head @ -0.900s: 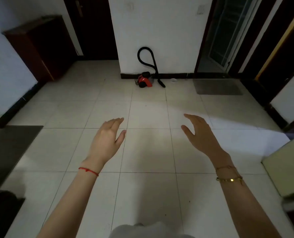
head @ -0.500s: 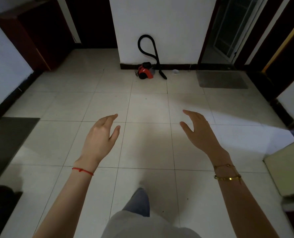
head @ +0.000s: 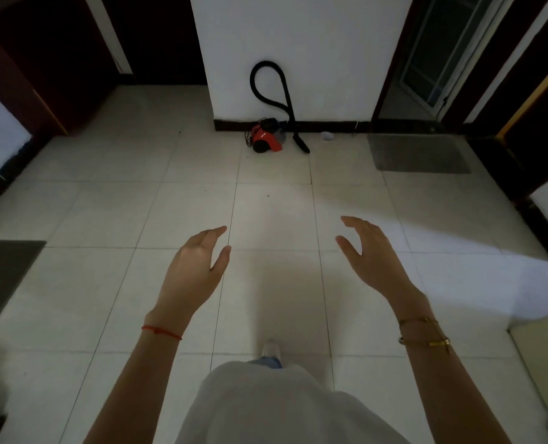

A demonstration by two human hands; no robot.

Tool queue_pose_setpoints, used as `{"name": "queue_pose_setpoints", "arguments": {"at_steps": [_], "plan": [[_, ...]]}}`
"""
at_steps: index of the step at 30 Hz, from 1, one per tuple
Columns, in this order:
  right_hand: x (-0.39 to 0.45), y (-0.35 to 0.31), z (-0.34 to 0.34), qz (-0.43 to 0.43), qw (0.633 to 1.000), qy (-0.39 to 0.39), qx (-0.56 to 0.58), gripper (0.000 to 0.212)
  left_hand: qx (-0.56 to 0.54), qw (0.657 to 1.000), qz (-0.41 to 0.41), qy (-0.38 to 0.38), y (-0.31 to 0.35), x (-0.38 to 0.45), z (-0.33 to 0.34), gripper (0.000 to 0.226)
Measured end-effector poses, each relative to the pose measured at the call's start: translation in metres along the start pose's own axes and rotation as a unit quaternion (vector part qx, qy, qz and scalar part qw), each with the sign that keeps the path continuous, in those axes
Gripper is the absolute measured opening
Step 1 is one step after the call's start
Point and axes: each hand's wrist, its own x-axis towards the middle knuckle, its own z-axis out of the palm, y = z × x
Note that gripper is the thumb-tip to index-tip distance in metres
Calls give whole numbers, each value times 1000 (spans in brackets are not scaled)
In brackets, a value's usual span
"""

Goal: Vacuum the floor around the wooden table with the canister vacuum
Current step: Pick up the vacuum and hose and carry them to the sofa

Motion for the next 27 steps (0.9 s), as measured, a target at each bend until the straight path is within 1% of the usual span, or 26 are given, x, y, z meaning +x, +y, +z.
{"name": "queue_pose_setpoints", "arguments": {"at_steps": [5, 10, 18, 22, 27], "plan": [[93, 3, -3, 14, 1000, 17, 8, 48, -15, 1000, -7, 0, -17, 92, 2, 44], [159, 16, 0, 41, 999, 13, 15, 47, -21, 1000, -15, -13, -30, 167, 9, 44], [275, 49, 22, 80, 996, 9, 34, 46, -10, 999, -16, -34, -43, 294, 46, 43], [358, 68, 19, 67, 997, -1, 36, 45, -11, 999, -22, -28, -41, 378, 63, 43], [488, 91, -9, 26, 999, -5, 30, 45, -11, 1000, -28, -9, -31, 496, 73, 43]]}}
